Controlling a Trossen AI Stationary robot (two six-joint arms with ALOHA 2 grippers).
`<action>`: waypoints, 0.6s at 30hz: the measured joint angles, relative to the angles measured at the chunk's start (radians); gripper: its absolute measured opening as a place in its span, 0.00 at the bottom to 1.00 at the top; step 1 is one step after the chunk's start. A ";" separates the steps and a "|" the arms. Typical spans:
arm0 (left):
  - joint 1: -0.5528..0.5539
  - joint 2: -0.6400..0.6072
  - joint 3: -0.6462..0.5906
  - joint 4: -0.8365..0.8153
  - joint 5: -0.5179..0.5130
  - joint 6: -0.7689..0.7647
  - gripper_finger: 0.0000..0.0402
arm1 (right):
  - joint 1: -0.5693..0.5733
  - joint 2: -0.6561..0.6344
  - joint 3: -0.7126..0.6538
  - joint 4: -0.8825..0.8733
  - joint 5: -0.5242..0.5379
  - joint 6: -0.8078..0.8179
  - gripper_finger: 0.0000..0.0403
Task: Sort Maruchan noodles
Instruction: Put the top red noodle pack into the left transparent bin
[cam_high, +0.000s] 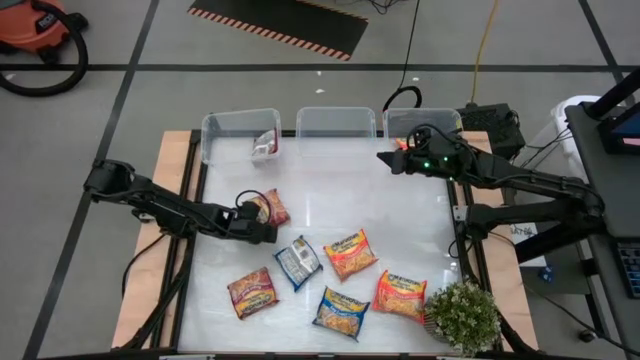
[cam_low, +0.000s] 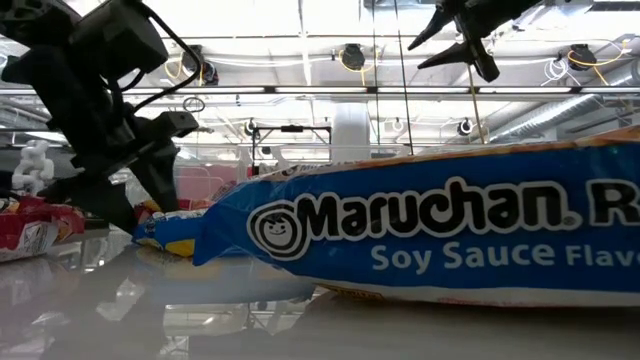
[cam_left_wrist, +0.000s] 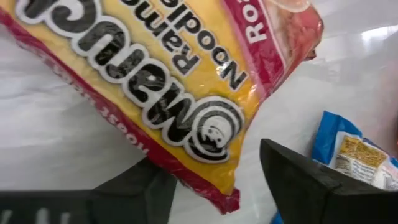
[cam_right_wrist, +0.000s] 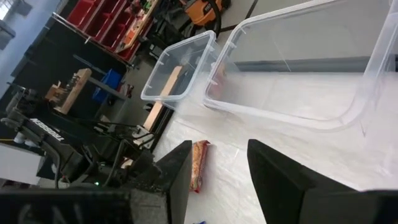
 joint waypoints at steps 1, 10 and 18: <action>0.000 0.000 0.000 -0.007 0.000 0.000 0.52 | 0.000 0.000 0.000 0.000 0.000 -0.003 0.37; 0.004 0.002 -0.001 -0.012 0.007 0.050 0.16 | 0.000 0.000 0.000 -0.001 -0.001 0.000 0.37; 0.003 -0.032 0.000 0.011 0.038 0.178 0.01 | 0.000 0.000 0.000 -0.002 -0.066 0.053 0.37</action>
